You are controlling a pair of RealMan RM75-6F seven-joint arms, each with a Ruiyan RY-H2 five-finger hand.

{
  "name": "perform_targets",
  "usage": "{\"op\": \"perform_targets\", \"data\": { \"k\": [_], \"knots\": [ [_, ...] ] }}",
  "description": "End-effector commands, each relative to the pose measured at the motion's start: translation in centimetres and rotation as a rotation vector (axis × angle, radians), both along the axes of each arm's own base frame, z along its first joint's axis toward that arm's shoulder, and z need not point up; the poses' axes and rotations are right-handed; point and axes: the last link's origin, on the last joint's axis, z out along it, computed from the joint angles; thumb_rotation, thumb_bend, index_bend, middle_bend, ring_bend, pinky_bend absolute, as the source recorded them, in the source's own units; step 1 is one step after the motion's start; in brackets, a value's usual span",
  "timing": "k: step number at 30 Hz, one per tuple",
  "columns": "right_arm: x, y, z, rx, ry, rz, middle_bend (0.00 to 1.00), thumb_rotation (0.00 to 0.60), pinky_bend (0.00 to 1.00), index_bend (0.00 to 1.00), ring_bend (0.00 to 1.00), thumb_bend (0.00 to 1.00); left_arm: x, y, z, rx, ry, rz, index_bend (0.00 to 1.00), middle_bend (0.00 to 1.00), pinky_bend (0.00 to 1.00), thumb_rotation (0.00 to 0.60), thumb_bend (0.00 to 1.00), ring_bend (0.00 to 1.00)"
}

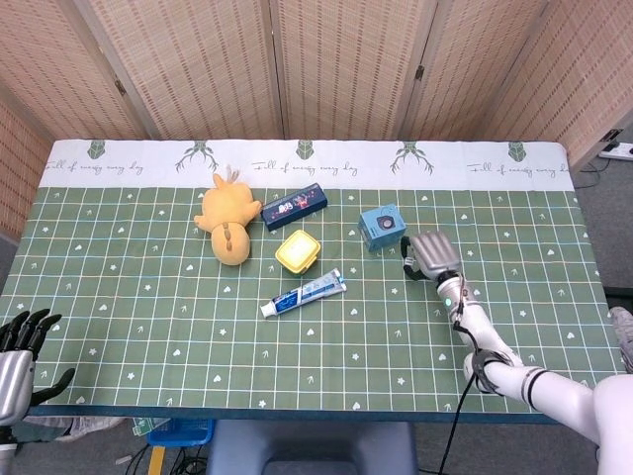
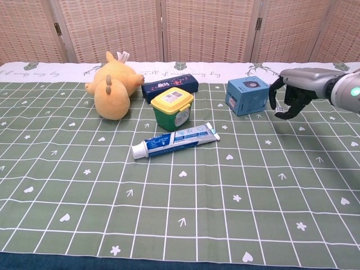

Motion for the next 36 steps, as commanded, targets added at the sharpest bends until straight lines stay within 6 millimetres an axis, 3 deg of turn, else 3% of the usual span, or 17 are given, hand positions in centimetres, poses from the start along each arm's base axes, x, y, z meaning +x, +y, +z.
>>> {"op": "perform_targets", "data": {
  "k": [1, 8, 12, 14, 15, 17, 18, 19, 21, 28, 36],
  "knots": [
    [-0.4, 3.4, 2.8, 0.031, -0.028, 0.058, 1.00, 0.600, 0.99, 0.61, 1.00, 0.34, 0.1, 0.0, 0.1, 0.002, 0.000, -0.004, 0.19, 0.15, 0.16, 0.600, 0.24, 0.10],
    [-1.2, 6.2, 4.9, 0.075, -0.033, 0.065, 1.00, 0.600, 0.99, 0.61, 1.00, 0.35, 0.2, -0.3, 0.2, 0.007, -0.001, -0.006, 0.19, 0.15, 0.16, 0.600, 0.24, 0.10],
    [-0.1, 6.3, 5.4, -0.070, -0.161, 0.161, 1.00, 0.600, 0.99, 0.61, 1.00, 0.36, 0.4, -0.3, 0.1, 0.004, -0.003, -0.014, 0.19, 0.15, 0.16, 0.600, 0.24, 0.10],
    [1.3, 6.6, 6.2, -0.216, -0.360, 0.271, 1.00, 0.600, 0.99, 0.60, 1.00, 0.36, 0.5, -0.3, 0.3, 0.009, 0.000, -0.020, 0.19, 0.15, 0.16, 0.600, 0.24, 0.10],
    [1.4, 6.7, 6.3, -0.239, -0.401, 0.302, 0.99, 0.600, 0.99, 0.57, 1.00, 0.36, 0.6, -0.3, 0.4, 0.012, -0.001, -0.021, 0.19, 0.15, 0.16, 0.600, 0.24, 0.10],
    [1.3, 6.7, 6.5, -0.267, -0.431, 0.328, 0.97, 0.600, 0.99, 0.38, 1.00, 0.35, 0.6, -0.3, 0.4, 0.016, -0.004, -0.021, 0.19, 0.15, 0.16, 0.600, 0.24, 0.10],
    [1.3, 6.7, 6.6, -0.272, -0.432, 0.340, 0.96, 0.600, 0.99, 0.19, 1.00, 0.34, 0.6, -0.3, 0.5, 0.017, -0.004, -0.020, 0.19, 0.15, 0.16, 0.600, 0.24, 0.10],
    [1.4, 6.7, 6.6, -0.276, -0.436, 0.347, 0.94, 0.600, 0.99, 0.07, 1.00, 0.33, 0.6, -0.3, 0.4, 0.017, -0.004, -0.019, 0.19, 0.15, 0.16, 0.600, 0.24, 0.10],
    [1.3, 6.8, 6.7, -0.282, -0.439, 0.349, 0.92, 0.600, 0.99, 0.00, 1.00, 0.33, 0.5, -0.4, 0.3, 0.012, -0.004, -0.014, 0.19, 0.15, 0.16, 0.600, 0.24, 0.10],
    [0.0, 7.0, 7.0, -0.249, -0.335, 0.309, 0.91, 0.600, 0.99, 0.00, 1.00, 0.33, 0.3, -0.5, 0.4, 0.010, -0.007, -0.007, 0.19, 0.15, 0.16, 0.600, 0.24, 0.10],
    [-1.8, 8.2, 9.6, -0.219, -0.175, 0.209, 0.90, 0.600, 0.99, 0.00, 1.00, 0.33, 0.1, -0.4, 0.4, 0.004, -0.002, 0.000, 0.19, 0.15, 0.16, 0.600, 0.24, 0.10]
  ]
}}
